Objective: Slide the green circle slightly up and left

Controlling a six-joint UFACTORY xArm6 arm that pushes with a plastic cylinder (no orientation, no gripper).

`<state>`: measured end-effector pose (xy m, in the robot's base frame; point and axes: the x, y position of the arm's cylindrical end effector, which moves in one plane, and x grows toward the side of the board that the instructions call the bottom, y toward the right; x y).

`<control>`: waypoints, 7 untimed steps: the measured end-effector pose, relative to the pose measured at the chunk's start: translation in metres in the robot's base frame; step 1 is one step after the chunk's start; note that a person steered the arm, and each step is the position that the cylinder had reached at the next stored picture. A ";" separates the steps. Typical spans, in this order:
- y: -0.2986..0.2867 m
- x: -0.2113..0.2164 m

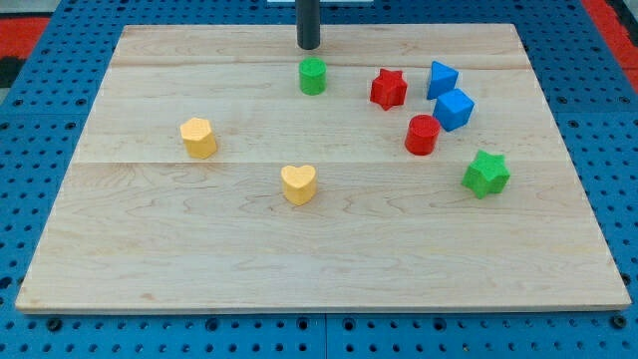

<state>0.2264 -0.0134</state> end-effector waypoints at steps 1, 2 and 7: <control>0.000 0.000; 0.018 0.000; 0.037 0.059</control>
<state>0.2858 0.0233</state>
